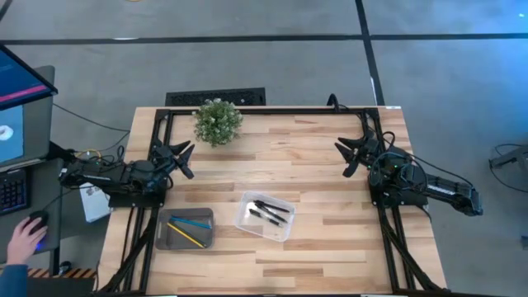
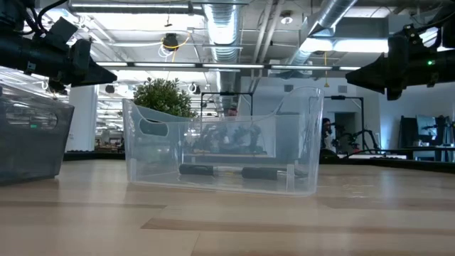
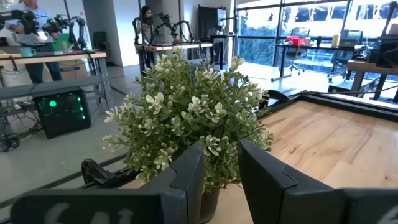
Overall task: Sort pens & pencils
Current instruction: Return to Home Position
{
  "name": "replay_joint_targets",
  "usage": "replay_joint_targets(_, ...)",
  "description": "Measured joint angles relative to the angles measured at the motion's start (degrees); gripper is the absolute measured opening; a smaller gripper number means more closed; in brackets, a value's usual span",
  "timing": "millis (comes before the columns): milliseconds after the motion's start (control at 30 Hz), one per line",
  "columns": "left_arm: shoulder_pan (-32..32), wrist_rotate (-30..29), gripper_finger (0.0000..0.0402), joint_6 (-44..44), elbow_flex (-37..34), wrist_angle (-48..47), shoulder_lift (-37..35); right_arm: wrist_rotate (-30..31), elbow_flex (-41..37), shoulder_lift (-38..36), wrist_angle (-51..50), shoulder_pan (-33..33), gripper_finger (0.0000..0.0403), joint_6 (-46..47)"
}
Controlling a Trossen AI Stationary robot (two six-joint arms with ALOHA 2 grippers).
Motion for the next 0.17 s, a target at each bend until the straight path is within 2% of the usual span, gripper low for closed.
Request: replay_joint_targets(167,0.0,0.0,0.0091,0.0,0.0,0.0,0.0,0.0,0.0,0.0,0.0,0.0,0.0138,0.0)
